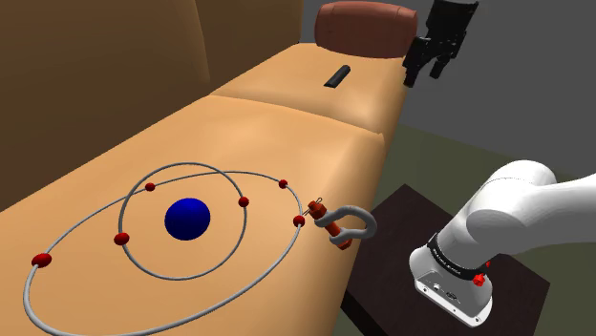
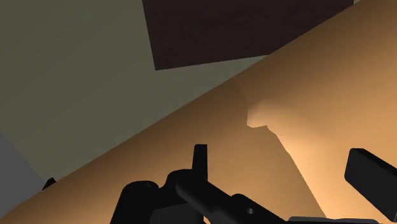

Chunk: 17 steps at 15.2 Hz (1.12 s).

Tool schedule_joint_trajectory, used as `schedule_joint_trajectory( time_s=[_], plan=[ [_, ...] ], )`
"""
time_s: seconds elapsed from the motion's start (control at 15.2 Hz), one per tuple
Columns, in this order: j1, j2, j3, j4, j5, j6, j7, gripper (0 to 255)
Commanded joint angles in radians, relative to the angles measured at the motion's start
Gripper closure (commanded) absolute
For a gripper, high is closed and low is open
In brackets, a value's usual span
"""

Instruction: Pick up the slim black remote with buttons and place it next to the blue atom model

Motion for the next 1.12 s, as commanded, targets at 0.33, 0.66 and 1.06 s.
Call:
schedule_joint_trajectory(
  time_s=[0.33,0.66,1.06],
  plan=[
    [-0.045,0.164,0.068,0.041,0.015,0.133,0.198,0],
    [-0.093,0.346,0.122,0.128,0.002,0.235,0.392,0],
    [-0.145,0.575,0.161,0.285,-0.047,0.305,0.62,0]
  ],
)
